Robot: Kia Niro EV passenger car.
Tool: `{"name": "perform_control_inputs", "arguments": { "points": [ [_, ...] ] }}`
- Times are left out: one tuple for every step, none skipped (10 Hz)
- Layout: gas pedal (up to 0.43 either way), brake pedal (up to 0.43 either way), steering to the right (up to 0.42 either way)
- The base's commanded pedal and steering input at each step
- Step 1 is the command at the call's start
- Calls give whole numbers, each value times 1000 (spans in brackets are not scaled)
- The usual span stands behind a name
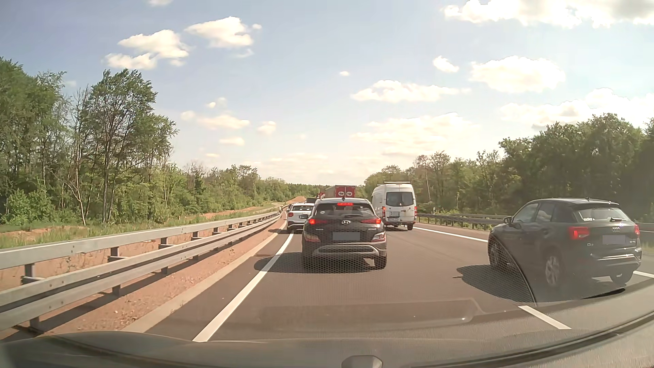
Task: Follow the waypoints while adhering to traffic rules and regulations
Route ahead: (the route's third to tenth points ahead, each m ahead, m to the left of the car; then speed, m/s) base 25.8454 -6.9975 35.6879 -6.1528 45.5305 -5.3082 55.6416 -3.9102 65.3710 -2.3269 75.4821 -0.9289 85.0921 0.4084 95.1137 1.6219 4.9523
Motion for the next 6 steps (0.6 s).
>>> {"name": "perform_control_inputs", "arguments": {
  "points": [
    [0, 0, -11],
    [0, 0, -12],
    [0, 0, -13],
    [0, 0, -13],
    [0, 0, -13],
    [0, 0, -13]
  ]
}}
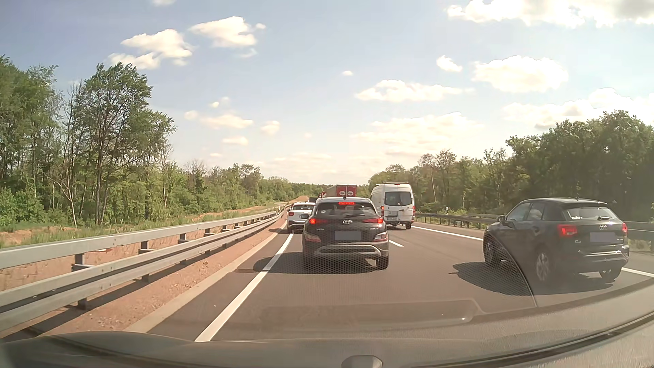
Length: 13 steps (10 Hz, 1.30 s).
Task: Follow the waypoints while adhering to traffic rules and regulations
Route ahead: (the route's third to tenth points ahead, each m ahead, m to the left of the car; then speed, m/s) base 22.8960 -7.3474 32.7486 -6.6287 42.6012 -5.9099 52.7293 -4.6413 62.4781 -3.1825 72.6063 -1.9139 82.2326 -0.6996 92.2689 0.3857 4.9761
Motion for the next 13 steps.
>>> {"name": "perform_control_inputs", "arguments": {
  "points": [
    [0, 0, -14],
    [0, 0, -14],
    [0, 0, -14],
    [0, 0, -14],
    [0, 0, -14],
    [0, 0, -14],
    [0, 6, -14],
    [0, 6, -13],
    [0, 6, -13],
    [0, 12, -13],
    [0, 18, -12],
    [0, 18, -11],
    [0, 30, -11]
  ]
}}
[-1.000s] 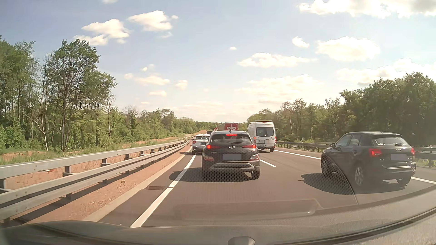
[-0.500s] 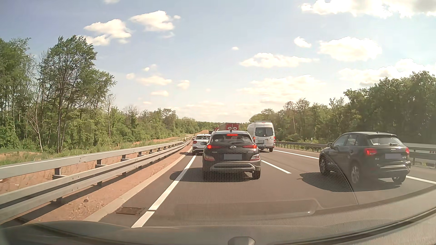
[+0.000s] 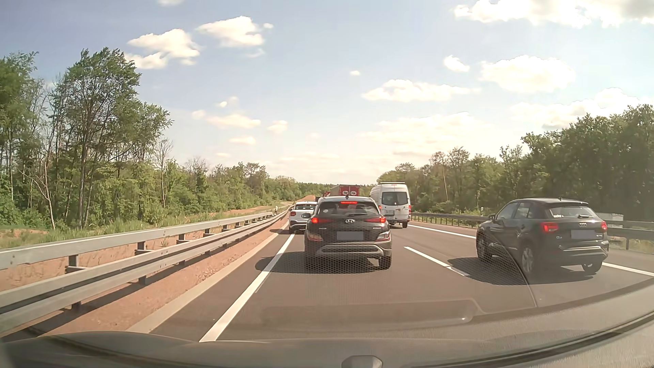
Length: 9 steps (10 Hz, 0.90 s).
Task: Follow the waypoints while adhering to traffic rules and regulations
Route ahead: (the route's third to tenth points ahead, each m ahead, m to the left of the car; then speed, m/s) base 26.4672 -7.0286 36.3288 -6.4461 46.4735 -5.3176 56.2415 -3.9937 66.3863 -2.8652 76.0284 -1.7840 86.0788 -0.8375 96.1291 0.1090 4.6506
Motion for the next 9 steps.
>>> {"name": "perform_control_inputs", "arguments": {
  "points": [
    [0, 30, -11],
    [0, 30, -11],
    [0, 24, -11],
    [0, 30, -10],
    [0, 37, -10],
    [0, 43, -10],
    [0, 49, -11],
    [0, 61, -12],
    [0, 67, -14]
  ]
}}
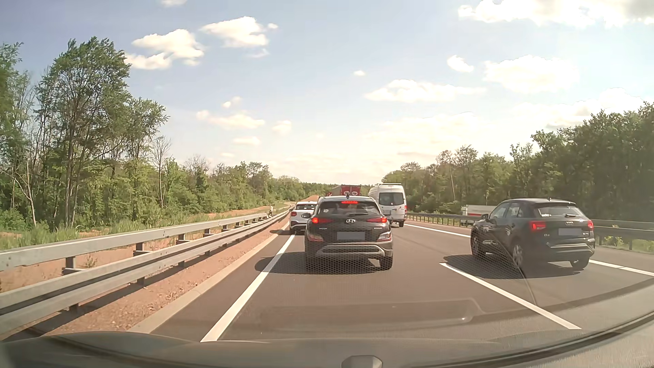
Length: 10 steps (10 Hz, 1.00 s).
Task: Follow the waypoints while adhering to traffic rules and regulations
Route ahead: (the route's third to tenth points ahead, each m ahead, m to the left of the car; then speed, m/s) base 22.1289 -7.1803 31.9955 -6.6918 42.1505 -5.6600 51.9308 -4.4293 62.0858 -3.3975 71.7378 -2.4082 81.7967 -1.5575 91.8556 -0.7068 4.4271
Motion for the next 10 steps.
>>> {"name": "perform_control_inputs", "arguments": {
  "points": [
    [0, 79, -17],
    [0, 79, -17],
    [0, 79, -16],
    [0, 79, -14],
    [0, 85, -12],
    [0, 91, -12],
    [0, 91, -12],
    [0, 91, -10],
    [0, 98, -9],
    [0, 110, -8]
  ]
}}
